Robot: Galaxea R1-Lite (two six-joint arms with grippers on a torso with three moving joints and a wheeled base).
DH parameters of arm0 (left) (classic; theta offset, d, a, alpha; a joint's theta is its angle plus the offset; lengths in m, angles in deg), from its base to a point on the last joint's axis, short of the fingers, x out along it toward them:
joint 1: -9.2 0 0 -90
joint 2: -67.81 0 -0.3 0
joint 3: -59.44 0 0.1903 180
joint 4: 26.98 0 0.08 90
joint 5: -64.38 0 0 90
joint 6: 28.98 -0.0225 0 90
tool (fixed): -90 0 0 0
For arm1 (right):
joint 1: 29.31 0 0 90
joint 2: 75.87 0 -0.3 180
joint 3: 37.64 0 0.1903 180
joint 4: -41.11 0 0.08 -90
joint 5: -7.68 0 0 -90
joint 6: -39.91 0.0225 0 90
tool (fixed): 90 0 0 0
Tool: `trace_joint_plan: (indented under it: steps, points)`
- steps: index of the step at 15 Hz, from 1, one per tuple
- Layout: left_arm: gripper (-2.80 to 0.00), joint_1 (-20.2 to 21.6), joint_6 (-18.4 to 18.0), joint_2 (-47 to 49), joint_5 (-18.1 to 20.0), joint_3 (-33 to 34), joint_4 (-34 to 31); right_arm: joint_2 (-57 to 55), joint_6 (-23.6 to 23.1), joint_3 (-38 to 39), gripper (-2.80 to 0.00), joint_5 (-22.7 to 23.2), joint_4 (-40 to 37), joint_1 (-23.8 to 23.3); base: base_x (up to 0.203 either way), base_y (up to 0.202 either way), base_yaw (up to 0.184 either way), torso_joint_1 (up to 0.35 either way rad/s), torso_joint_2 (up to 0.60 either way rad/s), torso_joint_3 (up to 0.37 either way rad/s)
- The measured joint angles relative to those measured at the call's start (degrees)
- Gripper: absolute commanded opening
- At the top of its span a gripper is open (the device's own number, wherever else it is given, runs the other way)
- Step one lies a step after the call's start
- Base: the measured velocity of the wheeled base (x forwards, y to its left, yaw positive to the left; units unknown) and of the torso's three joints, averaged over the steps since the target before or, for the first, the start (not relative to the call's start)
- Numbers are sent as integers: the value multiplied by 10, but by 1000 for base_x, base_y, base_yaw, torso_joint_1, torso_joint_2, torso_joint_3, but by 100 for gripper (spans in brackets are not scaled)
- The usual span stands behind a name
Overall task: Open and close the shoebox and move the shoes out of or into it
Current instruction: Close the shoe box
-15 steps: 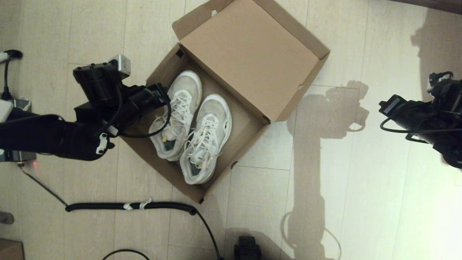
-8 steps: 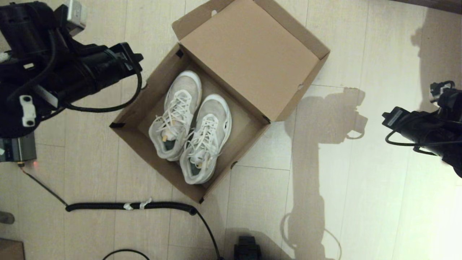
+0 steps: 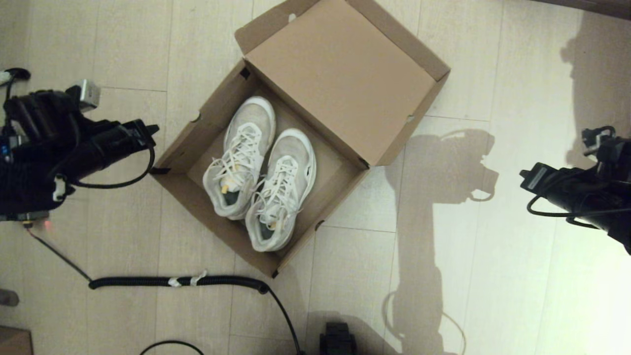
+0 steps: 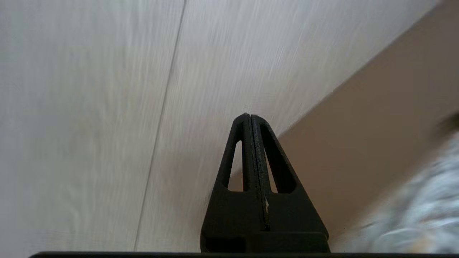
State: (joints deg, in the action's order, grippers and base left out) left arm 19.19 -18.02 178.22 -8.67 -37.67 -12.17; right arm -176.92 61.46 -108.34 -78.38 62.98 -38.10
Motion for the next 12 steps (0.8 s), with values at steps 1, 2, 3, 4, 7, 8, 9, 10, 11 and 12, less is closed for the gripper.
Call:
trace_joint_plan:
  steps: [1, 2, 3, 4, 7, 8, 9, 10, 11, 12]
  points:
    - [-280, 3, 2, 16, 2, 9, 12, 0, 0, 2, -280, -1, 1, 3, 0, 0, 0, 0, 0, 0]
    - [-280, 1, 12, 27, 2, 14, 15, 1, 0, 5, -280, -1, 0, 5, 0, 0, 0, 0, 0, 0]
    - [-280, -7, 29, 33, 2, 16, 16, 1, 0, 8, -280, -1, 1, 6, 0, 0, 0, 0, 0, 0]
    - [-280, -20, 55, 36, 2, 15, 17, 2, 0, 12, -280, -2, 0, 7, 0, 0, 0, 0, 0, 0]
    - [-280, -56, 94, 22, 0, 25, 14, 8, 0, 21, -280, -2, 0, 9, 0, 0, 0, 0, 0, 0]
    - [-280, -67, 100, 10, 0, 37, 14, 10, 0, 23, -280, -2, 0, 9, 0, 0, 0, 0, 0, 0]
    - [-280, -79, 111, -7, 0, 55, 13, 12, 0, 23, -280, -2, 0, 9, 0, 0, 0, 0, 0, 0]
    - [-280, -92, 126, -30, 0, 78, 12, 14, 0, 24, -280, -2, 0, 9, 0, 0, 0, 0, 0, 0]
    - [-280, -109, 144, -54, -2, 103, 10, 15, 0, 24, -280, -2, 0, 10, 0, 0, 0, 0, 0, 0]
    - [-280, -130, 162, -80, -5, 128, 6, 17, 0, 25, -280, -2, 0, 10, 0, 0, 0, 0, 0, 0]
